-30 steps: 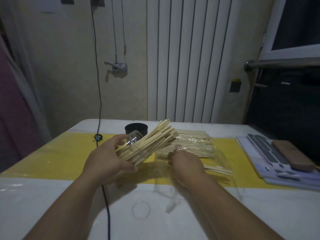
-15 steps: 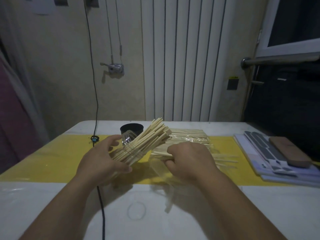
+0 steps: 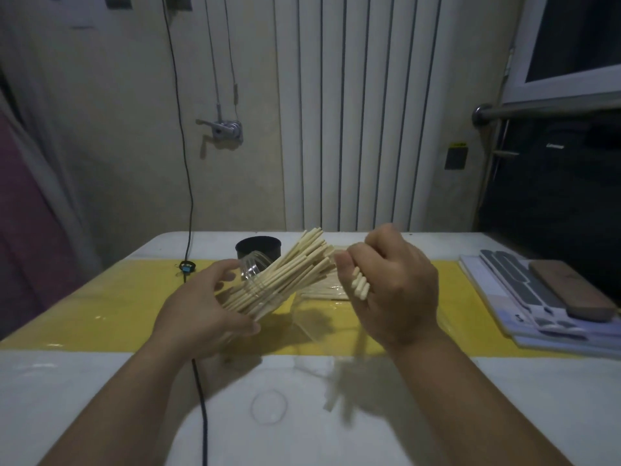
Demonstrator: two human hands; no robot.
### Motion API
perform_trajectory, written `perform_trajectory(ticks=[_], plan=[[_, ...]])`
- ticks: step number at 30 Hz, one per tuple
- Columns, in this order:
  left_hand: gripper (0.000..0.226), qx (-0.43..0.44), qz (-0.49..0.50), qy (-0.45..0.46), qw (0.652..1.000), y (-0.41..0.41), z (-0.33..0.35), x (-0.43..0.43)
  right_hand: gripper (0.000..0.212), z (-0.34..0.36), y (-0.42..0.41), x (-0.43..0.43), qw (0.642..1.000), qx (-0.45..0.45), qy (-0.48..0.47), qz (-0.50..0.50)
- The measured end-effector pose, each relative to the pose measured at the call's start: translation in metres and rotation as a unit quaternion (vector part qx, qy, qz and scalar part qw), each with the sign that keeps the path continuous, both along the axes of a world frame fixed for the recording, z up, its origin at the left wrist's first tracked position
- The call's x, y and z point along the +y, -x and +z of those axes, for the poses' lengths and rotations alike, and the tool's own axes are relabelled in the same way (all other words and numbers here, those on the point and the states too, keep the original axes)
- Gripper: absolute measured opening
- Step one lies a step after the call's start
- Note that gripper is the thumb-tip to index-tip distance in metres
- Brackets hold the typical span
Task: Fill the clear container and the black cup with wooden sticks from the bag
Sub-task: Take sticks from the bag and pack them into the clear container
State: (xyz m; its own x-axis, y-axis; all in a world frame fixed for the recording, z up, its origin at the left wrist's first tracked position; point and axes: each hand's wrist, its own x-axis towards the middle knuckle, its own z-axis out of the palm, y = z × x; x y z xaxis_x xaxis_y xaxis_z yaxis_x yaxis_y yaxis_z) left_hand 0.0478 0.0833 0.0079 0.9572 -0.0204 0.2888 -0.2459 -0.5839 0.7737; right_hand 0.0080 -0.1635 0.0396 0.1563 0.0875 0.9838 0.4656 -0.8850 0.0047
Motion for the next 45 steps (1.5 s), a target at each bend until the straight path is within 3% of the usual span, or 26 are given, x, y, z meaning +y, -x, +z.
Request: perform_trajectory(ticks=[3, 7, 9, 11, 14, 23, 27, 28, 30, 32, 35, 37, 39, 45], plan=[[0.086, -0.001, 0.002, -0.020, 1.000, -0.001, 0.001, 0.001, 0.056, -0.003, 0.001, -0.001, 0.999, -0.014, -0.030, 0.037], [0.090, -0.006, -0.002, -0.034, 0.999, -0.002, 0.000, 0.002, 0.042, -0.002, 0.003, 0.002, 0.978, -0.005, -0.142, 0.152], [0.088, -0.007, -0.002, -0.043, 0.999, -0.001, 0.000, 0.002, 0.033, 0.003, 0.006, 0.006, 0.943, 0.025, -0.241, 0.226], [0.084, -0.005, -0.001, -0.056, 0.998, 0.000, 0.001, 0.001, 0.030, 0.008, 0.012, 0.015, 0.882, 0.097, -0.362, 0.285], [0.085, -0.011, 0.001, -0.070, 0.997, -0.001, 0.001, 0.001, 0.035, 0.010, 0.018, 0.023, 0.829, 0.160, -0.438, 0.310], [0.104, -0.024, 0.002, -0.128, 0.991, 0.002, 0.004, -0.002, 0.039, 0.005, 0.006, 0.014, 0.819, 0.268, -0.430, 0.271], [0.106, -0.022, -0.005, -0.147, 0.989, 0.004, 0.005, -0.002, 0.016, 0.003, -0.002, 0.011, 0.802, 0.373, -0.373, 0.282], [0.105, -0.023, -0.007, -0.150, 0.988, 0.005, 0.005, -0.002, 0.025, 0.002, -0.002, 0.012, 0.787, 0.408, -0.359, 0.294], [0.105, -0.023, -0.008, -0.152, 0.988, 0.005, 0.006, -0.002, 0.063, -0.002, -0.004, 0.013, 0.765, 0.436, -0.362, 0.305], [0.106, -0.022, -0.008, -0.149, 0.989, 0.005, 0.006, -0.002, 0.072, -0.002, -0.002, 0.012, 0.781, 0.399, -0.383, 0.289], [0.106, -0.022, -0.007, -0.147, 0.989, 0.004, 0.006, -0.002, 0.046, -0.004, -0.002, 0.013, 0.818, 0.335, -0.387, 0.262], [0.107, -0.025, -0.007, -0.151, 0.988, 0.005, 0.006, -0.003, 0.025, -0.009, -0.006, 0.016, 0.854, 0.335, -0.328, 0.224], [0.107, -0.026, -0.007, -0.151, 0.988, 0.005, 0.006, -0.003, 0.029, -0.016, -0.009, 0.020, 0.899, 0.335, -0.227, 0.170], [0.105, -0.029, -0.006, -0.153, 0.988, 0.006, 0.007, -0.003, 0.042, -0.017, -0.005, 0.020, 0.892, 0.318, -0.236, 0.217]])
